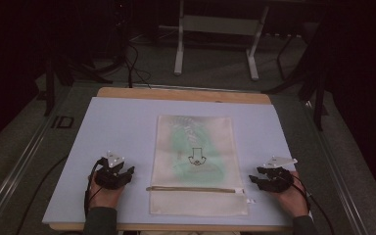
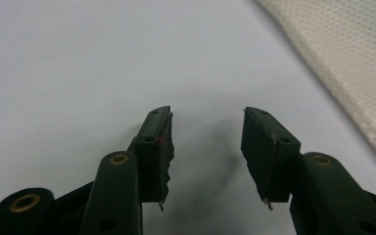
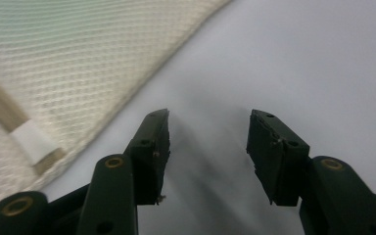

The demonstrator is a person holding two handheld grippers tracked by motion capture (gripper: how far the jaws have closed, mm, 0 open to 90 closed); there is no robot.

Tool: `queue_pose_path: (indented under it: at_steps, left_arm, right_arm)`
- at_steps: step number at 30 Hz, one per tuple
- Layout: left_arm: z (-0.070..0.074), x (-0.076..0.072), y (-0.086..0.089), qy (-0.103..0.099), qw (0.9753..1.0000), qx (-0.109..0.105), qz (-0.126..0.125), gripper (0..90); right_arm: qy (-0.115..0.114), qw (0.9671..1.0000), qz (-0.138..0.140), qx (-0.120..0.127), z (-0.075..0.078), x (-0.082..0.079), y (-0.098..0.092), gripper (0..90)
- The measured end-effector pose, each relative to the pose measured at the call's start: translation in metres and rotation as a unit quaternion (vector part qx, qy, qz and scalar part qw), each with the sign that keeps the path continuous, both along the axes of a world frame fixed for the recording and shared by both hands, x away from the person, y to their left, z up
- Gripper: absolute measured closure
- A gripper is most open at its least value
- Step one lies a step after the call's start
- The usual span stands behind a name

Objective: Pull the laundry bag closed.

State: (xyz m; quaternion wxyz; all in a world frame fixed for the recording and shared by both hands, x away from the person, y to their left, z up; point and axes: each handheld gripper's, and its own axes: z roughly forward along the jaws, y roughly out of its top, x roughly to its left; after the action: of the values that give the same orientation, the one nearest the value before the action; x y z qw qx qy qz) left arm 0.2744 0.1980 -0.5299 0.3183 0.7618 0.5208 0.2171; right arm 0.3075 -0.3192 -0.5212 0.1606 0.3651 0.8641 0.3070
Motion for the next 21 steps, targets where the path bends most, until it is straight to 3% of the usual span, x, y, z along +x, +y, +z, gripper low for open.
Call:
queue_pose_path:
  at_steps: [8,21]
  left_arm:
    - [0.0,-0.002,-0.003,0.004,0.9997,-0.004,-0.022,59.8]
    - [0.002,-0.004,-0.006,0.0,0.9986,-0.009,-0.052,60.1]
  right_arm:
    - [0.02,0.9988,0.038,-0.024,0.005,-0.004,0.008,52.7]
    - [0.034,0.9959,0.071,-0.045,0.015,-0.01,0.017,51.0]
